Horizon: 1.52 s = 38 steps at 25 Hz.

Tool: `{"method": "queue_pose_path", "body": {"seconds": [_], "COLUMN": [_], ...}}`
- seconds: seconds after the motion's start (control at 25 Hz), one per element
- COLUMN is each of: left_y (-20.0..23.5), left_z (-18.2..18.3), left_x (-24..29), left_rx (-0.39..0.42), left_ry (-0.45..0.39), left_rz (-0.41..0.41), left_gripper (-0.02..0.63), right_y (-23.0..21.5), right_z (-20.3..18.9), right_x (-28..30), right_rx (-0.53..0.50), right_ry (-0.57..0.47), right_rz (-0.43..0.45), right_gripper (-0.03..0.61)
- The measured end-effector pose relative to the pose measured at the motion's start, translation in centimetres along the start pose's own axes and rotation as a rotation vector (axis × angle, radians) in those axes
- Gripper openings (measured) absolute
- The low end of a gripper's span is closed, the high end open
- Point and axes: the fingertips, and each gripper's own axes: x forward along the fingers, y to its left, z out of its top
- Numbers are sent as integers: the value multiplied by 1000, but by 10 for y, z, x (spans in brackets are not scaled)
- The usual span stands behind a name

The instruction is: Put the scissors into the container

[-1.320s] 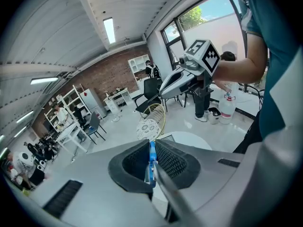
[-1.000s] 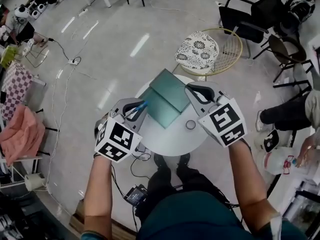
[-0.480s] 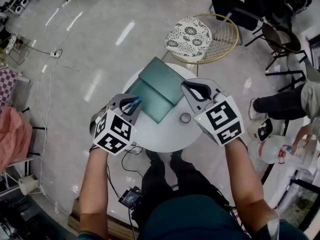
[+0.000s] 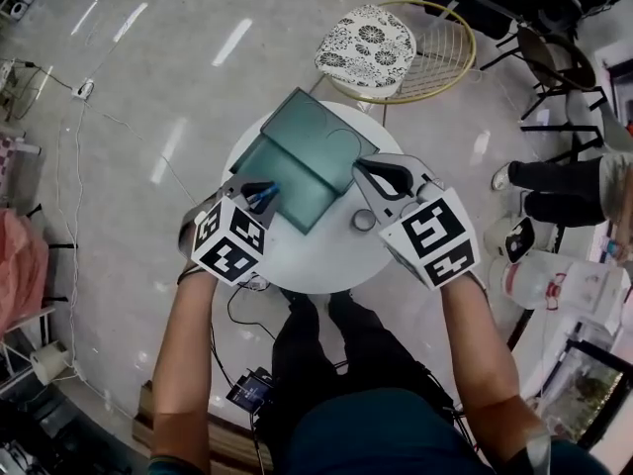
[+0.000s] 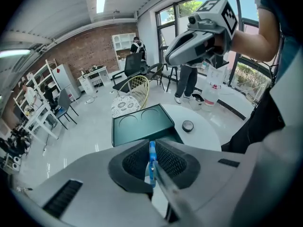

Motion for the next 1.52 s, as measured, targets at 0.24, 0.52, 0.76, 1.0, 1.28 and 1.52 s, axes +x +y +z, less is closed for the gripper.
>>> {"method": "queue_pose_path", "body": {"seconds": [0.24,0.52,0.76,1.0,1.28,1.52], "left_y": [0,5,5,8,9,28], "left_z": [-24,-39,-56,-58,-46,-39], "left_x": [45,82,114,133,127,98], "left_rx": [-29,-79,-126,-147,-128,-78], "left_ry": [31,29,25,4,-18,-38], "left_rz": [-44,-65,-81,-88,-80,7], "left_gripper": [55,55,57,57,84,123], "right_y": [-1,3,7,10,12,17], "right_z": [-27,-47,-64,-70,-58,-42], "right_x": [23,45,62,76,74,69], "right_rx": [15,30,39,47,42,24], "right_ry": [36,71,98,114,109,94], "right_rz": [7,24,35,40,38,32], "right_gripper": [38,38,38,38,38,38]}}
